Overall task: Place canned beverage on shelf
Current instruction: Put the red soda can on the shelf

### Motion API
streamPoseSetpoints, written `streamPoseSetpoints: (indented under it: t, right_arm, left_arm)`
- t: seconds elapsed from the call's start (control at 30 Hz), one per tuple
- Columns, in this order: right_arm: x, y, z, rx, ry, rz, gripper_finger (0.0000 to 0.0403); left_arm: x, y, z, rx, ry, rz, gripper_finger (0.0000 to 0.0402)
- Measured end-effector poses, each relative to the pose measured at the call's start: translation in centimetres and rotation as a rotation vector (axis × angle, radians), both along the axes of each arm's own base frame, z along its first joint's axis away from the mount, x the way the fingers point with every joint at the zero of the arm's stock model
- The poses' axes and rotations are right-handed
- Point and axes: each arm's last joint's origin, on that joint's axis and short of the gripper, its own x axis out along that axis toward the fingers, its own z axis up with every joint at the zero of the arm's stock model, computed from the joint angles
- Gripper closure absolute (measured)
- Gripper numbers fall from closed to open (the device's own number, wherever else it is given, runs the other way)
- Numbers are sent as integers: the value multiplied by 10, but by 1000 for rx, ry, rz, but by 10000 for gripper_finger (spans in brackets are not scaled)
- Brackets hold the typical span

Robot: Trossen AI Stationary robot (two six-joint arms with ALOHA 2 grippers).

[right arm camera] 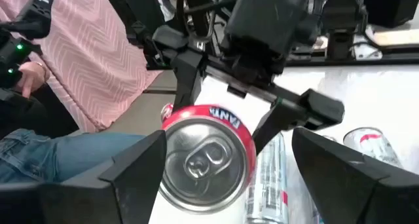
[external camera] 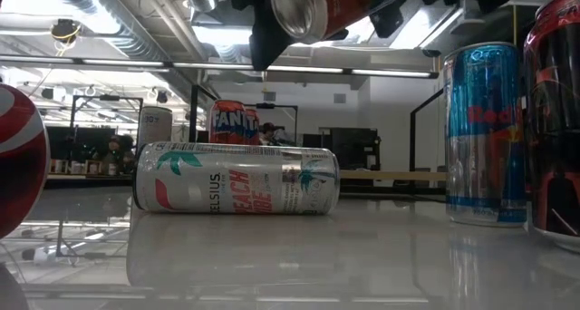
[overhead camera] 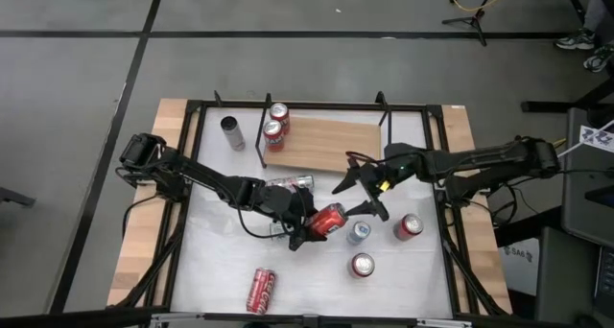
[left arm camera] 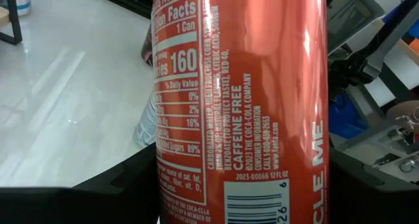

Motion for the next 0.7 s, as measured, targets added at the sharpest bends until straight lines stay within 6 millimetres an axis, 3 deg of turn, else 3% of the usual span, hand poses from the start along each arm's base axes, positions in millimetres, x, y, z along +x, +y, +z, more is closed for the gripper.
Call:
streamPoseSetpoints:
  t: [0.13,0.37,0.7]
  right_arm:
    - [2,2,-4,15,21,58,84]
    - [0,22,-4,-44,-16,116,84]
    - [-1,36,-5,-130,-23,-35,84]
  left_arm:
    - [0,0,0,0,0,0,115]
    - [0,-1,0,1,-1,-10,115]
    - [0,0,0,0,0,1,115]
